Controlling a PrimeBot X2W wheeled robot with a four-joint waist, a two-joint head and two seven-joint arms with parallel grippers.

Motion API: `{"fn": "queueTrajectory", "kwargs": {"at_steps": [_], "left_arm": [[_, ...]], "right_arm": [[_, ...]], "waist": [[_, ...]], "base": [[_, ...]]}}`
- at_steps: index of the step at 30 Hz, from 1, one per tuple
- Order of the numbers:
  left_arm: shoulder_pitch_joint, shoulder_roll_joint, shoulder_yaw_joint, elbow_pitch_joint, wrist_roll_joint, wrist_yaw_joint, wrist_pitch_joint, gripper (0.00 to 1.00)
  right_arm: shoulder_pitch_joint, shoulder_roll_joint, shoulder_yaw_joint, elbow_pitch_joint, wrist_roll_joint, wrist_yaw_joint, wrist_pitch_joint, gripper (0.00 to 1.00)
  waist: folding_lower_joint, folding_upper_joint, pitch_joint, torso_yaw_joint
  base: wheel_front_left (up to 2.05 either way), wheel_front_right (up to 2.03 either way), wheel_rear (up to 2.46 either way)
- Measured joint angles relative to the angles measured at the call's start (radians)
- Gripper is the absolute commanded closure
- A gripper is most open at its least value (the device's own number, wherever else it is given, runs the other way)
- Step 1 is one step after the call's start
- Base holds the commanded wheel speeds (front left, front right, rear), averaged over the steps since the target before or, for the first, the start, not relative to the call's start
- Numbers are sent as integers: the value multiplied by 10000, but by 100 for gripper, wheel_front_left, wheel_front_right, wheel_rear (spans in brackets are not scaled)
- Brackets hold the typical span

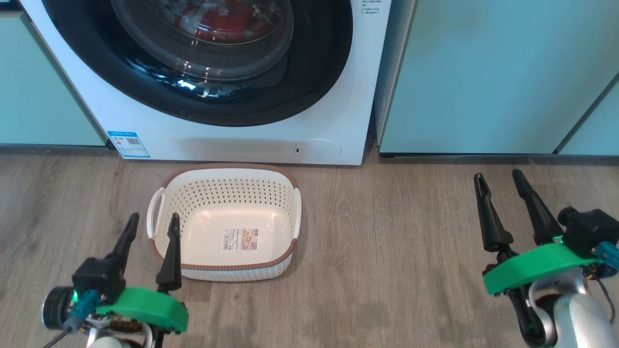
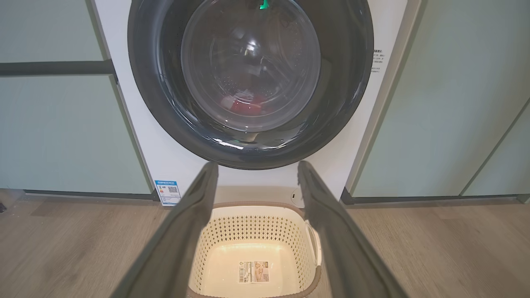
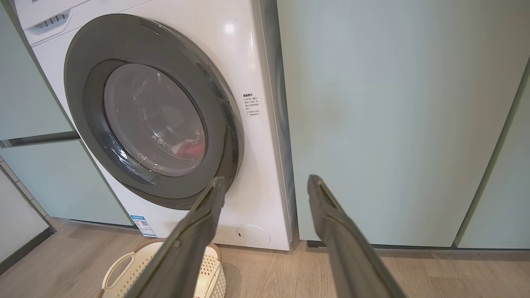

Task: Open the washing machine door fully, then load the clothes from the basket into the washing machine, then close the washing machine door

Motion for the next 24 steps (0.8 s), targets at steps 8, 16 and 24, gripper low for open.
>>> {"fn": "queueTrajectory", "kwargs": {"at_steps": [8,16,24], "left_arm": [[0,31,-4,-46,-56,71,0,0],[0,54,-23,-56,-59,140,-2,0],[0,115,-69,-56,-144,173,-6,0]], "right_arm": [[7,6,0,-10,8,0,0,0],[12,12,-10,-13,19,0,0,0],[12,13,-27,-79,19,0,0,0]], "waist": [[0,0,29,57],[0,0,44,96],[0,0,71,110]], "base": [[0,0,0],[0,0,0],[0,0,0]]}}
